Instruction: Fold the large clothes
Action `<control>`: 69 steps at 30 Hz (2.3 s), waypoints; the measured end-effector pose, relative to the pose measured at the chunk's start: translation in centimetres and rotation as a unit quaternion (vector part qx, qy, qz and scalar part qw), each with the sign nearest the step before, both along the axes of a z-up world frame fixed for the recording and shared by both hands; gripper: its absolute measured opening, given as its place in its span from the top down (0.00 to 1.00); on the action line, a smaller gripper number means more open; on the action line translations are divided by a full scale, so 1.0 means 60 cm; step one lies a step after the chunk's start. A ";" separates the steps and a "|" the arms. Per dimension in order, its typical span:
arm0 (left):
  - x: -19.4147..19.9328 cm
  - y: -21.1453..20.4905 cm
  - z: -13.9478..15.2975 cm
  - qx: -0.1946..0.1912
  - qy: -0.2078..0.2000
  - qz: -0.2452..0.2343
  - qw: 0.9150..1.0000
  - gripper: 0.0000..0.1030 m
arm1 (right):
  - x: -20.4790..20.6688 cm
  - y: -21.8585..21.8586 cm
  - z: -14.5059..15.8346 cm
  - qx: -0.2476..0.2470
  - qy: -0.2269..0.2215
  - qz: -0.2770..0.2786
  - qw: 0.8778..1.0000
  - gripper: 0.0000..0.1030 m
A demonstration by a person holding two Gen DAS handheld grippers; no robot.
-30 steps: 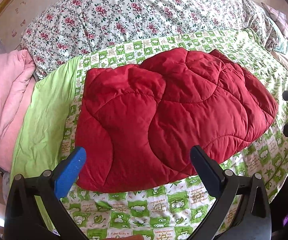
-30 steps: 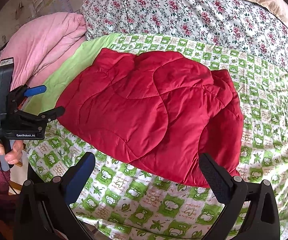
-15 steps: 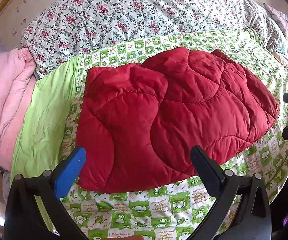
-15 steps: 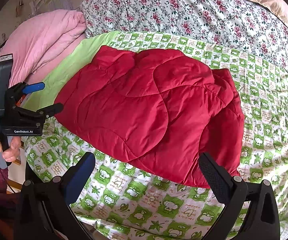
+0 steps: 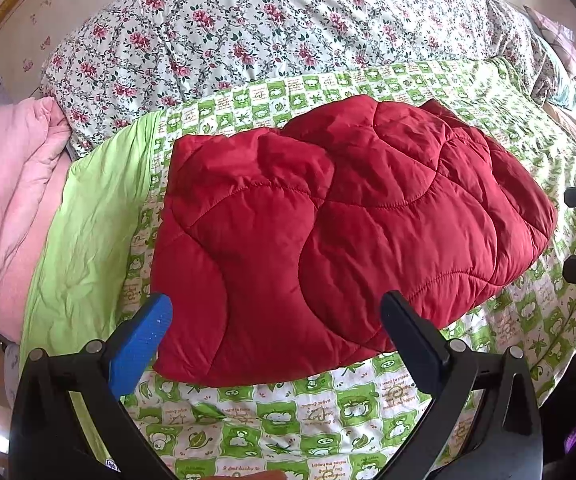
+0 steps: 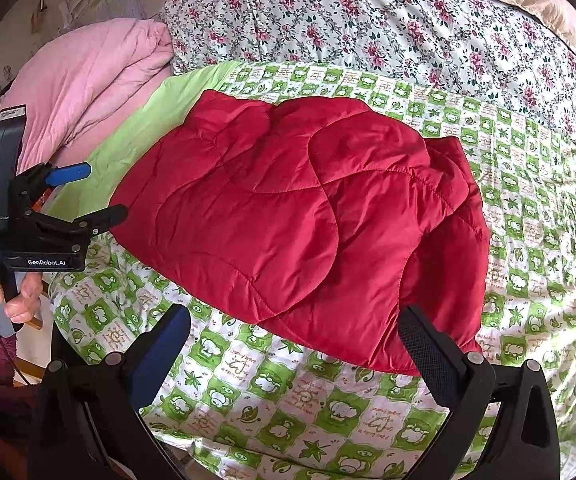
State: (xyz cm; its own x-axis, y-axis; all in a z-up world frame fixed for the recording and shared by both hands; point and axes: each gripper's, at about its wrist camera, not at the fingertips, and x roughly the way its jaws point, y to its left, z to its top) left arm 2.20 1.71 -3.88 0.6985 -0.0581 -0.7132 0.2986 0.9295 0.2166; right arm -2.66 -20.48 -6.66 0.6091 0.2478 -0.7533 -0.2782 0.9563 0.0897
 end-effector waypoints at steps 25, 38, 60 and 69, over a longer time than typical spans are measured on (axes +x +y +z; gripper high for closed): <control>0.000 -0.006 0.004 0.008 -0.009 -0.005 1.000 0.00 | 0.000 0.003 -0.001 -0.001 0.002 0.003 1.000 0.00; 0.002 -0.006 0.004 0.009 -0.010 -0.004 1.000 0.00 | 0.002 0.003 -0.001 -0.001 0.002 0.003 1.000 0.00; 0.006 -0.005 0.007 0.009 -0.015 -0.004 1.000 0.00 | 0.003 0.006 -0.003 -0.002 0.002 0.002 1.000 0.00; 0.003 -0.009 0.007 0.011 -0.019 -0.004 1.000 0.00 | 0.005 0.005 -0.001 -0.001 0.000 0.003 1.000 0.00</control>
State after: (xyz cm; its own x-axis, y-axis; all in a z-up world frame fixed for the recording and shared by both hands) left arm 2.38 1.16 -3.47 0.7241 -0.0493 -0.6879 0.2977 0.9221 0.2473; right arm -2.38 -20.16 -6.69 0.6071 0.2503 -0.7542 -0.2835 0.9549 0.0887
